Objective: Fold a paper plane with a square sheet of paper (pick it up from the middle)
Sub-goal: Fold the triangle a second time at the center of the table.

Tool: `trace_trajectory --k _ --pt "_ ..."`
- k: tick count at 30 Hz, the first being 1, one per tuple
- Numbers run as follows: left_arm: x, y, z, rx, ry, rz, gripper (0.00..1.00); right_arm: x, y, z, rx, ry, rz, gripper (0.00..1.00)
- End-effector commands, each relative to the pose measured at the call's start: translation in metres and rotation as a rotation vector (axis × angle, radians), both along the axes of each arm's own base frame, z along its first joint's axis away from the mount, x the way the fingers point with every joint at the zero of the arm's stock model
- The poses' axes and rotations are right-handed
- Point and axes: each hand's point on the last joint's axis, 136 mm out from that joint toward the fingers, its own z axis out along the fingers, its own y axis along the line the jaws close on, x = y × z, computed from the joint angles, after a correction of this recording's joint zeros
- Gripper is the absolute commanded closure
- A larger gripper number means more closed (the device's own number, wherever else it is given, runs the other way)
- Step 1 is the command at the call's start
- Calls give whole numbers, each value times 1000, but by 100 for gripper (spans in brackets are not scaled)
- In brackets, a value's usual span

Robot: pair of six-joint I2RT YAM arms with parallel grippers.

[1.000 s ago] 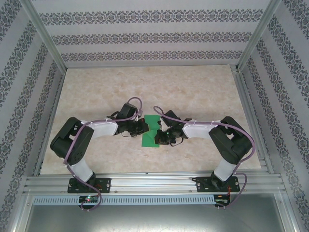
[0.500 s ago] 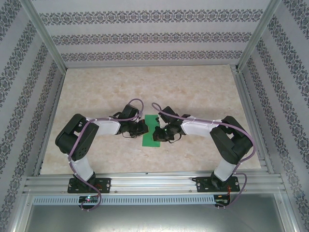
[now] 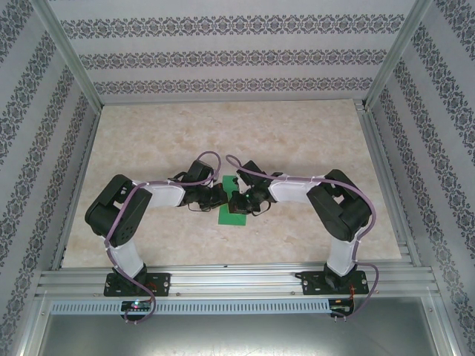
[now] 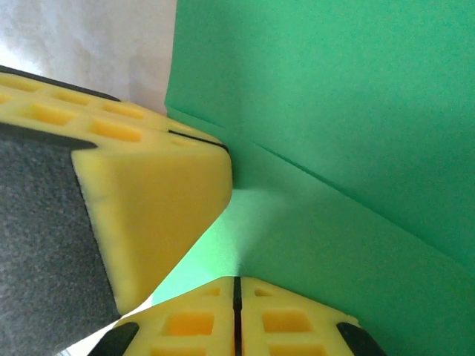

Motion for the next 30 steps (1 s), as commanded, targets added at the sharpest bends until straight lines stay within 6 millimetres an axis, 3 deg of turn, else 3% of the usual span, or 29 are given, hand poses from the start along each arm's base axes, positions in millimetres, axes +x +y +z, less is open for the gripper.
trace_trajectory --k 1,8,22,25,30 --pt "-8 18 -27 106 43 22 100 -14 -12 -16 -35 59 -12 91" --pt "-9 25 -34 124 63 53 100 -28 -19 -6 -4 55 -16 88" --pt "-11 31 -36 126 75 62 100 -83 -67 -23 -61 129 -27 88" --pt "-9 29 -34 117 70 60 100 -81 -67 -13 -55 111 -18 88" --pt "-9 26 -30 98 62 48 100 -49 -50 25 29 -5 -47 88"
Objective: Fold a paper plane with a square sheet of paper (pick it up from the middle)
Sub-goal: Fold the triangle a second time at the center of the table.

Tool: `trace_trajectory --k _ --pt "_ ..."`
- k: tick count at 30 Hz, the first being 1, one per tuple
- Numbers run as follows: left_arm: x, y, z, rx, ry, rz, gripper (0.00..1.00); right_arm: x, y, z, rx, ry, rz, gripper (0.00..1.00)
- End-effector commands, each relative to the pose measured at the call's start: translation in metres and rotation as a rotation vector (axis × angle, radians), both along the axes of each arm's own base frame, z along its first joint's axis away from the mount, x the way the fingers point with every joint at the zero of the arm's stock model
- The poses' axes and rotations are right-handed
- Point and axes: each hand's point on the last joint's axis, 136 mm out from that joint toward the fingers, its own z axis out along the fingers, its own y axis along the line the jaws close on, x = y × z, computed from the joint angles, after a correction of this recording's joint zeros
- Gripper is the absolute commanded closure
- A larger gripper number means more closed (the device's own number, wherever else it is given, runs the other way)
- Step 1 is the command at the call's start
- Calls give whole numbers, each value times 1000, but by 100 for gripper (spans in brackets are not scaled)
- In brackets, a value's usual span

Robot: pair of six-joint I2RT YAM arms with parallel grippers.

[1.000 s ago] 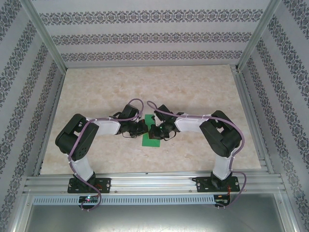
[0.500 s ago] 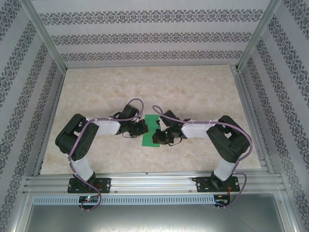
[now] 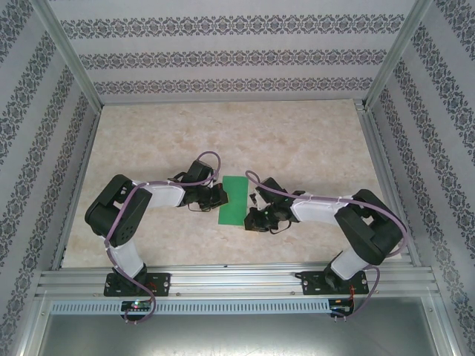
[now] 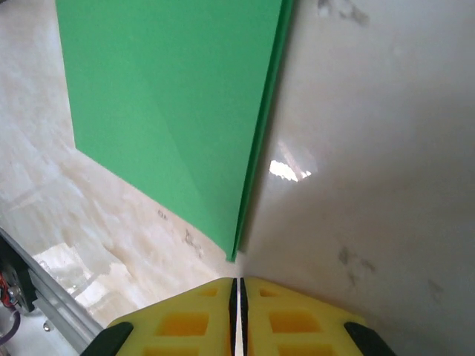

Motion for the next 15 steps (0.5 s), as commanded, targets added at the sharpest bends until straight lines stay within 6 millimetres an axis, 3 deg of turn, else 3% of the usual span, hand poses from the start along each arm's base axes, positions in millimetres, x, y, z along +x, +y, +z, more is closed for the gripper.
trace_trajectory --k 1,3,6,11,15 --pt "-9 24 -29 97 63 42 100 21 9 30 43 -76 -19 87" --pt "-9 23 -28 92 63 39 100 32 17 40 72 -106 -24 87" --pt "-9 22 -27 87 61 38 100 45 25 39 74 -114 -25 87" --pt "-8 20 -23 77 55 31 100 54 31 20 53 -69 -24 89" --pt "-7 16 -16 61 34 0 100 48 22 -1 1 -33 -25 90"
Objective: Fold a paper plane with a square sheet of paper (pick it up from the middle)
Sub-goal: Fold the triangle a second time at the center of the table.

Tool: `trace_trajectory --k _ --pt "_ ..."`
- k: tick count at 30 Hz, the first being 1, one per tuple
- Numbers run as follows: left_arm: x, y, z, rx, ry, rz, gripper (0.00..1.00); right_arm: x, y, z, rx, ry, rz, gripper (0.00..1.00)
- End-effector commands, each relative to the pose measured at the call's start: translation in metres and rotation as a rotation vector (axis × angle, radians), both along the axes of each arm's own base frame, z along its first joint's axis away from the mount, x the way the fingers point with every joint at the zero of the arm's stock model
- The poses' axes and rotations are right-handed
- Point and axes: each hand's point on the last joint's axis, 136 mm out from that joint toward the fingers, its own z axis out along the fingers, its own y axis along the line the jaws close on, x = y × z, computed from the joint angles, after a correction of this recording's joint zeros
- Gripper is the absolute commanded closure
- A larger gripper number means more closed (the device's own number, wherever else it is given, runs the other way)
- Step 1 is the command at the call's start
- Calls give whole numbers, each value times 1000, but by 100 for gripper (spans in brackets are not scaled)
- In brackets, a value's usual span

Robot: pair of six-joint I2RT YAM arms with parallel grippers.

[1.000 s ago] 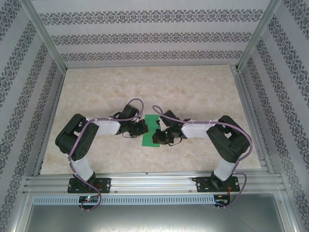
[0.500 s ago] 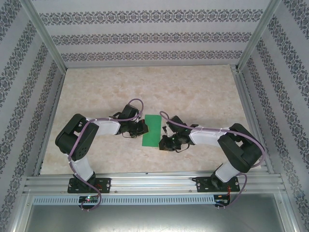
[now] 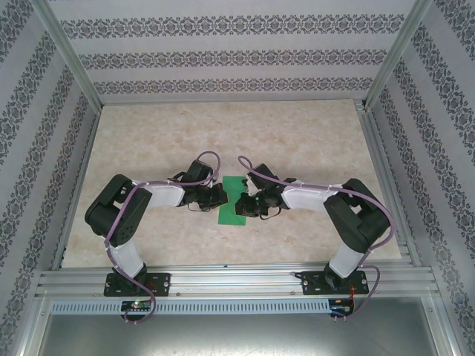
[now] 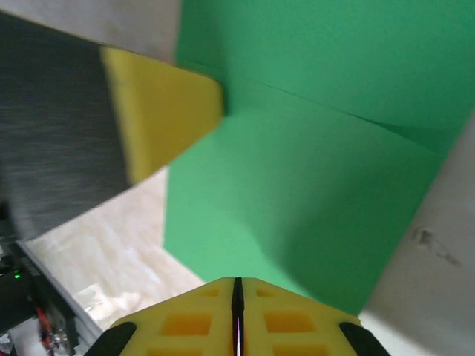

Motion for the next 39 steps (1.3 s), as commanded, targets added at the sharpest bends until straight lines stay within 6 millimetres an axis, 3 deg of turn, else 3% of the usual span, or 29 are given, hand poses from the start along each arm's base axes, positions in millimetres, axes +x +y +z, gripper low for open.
trace_trajectory --k 1,8,13,16,28,39 --pt "-6 15 -13 73 24 -10 100 -4 -12 -18 -51 30 -6 91" --pt "0 10 21 62 -48 -61 94 -19 -26 -45 -110 87 -11 94" --pt "6 -3 57 -24 -115 -60 83 -21 -26 -48 -109 91 -17 94" --pt "2 -11 61 -51 -103 -78 84 -20 -25 -48 -107 88 -15 94" --pt "-12 -34 20 -80 -12 -72 88 -21 -27 -51 -119 94 -10 95" --pt "-10 -6 -22 70 17 -8 91 -25 -31 -57 -139 111 -7 95"
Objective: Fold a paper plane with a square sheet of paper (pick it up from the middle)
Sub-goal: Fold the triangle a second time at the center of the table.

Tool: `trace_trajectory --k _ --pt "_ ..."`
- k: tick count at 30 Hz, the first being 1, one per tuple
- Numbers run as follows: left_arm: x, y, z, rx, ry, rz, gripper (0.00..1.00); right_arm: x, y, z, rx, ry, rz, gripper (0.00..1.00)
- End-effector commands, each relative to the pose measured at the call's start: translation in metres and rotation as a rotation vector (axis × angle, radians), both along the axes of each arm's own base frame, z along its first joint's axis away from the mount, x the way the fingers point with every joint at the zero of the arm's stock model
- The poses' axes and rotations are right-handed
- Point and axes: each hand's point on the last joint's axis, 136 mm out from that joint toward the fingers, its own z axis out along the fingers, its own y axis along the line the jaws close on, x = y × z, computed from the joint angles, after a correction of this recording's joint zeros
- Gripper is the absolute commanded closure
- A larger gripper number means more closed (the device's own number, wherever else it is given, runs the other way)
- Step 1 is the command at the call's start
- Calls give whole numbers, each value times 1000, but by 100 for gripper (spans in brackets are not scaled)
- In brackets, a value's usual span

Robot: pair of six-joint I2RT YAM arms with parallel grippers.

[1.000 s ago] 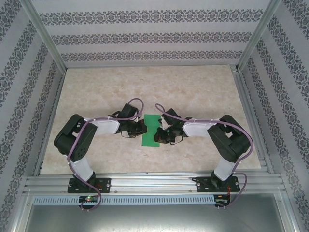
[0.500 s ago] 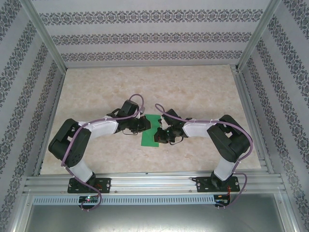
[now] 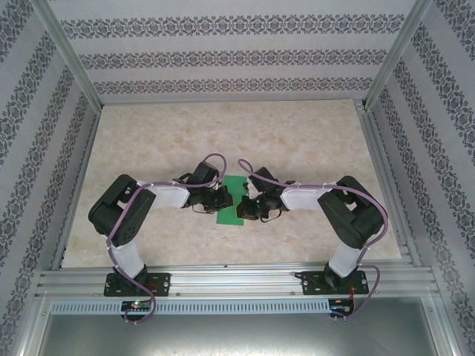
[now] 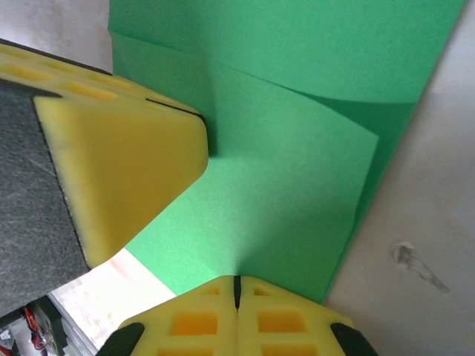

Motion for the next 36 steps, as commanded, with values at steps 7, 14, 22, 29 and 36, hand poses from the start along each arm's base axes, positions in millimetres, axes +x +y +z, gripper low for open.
trace_trajectory --k 7,14,22,29,36 --pt "10 35 -27 76 9 76 91 -22 -34 -41 -173 87 -2 96" --pt "24 55 -23 74 1 103 91 -22 -35 -42 -180 93 -1 96" --pt "34 68 -14 42 3 123 91 -18 -27 -34 -146 86 12 92" --pt "41 71 23 54 -63 108 89 -3 -14 -9 -84 21 12 88" --pt "29 58 58 5 -119 58 85 23 -11 50 7 -160 -69 68"
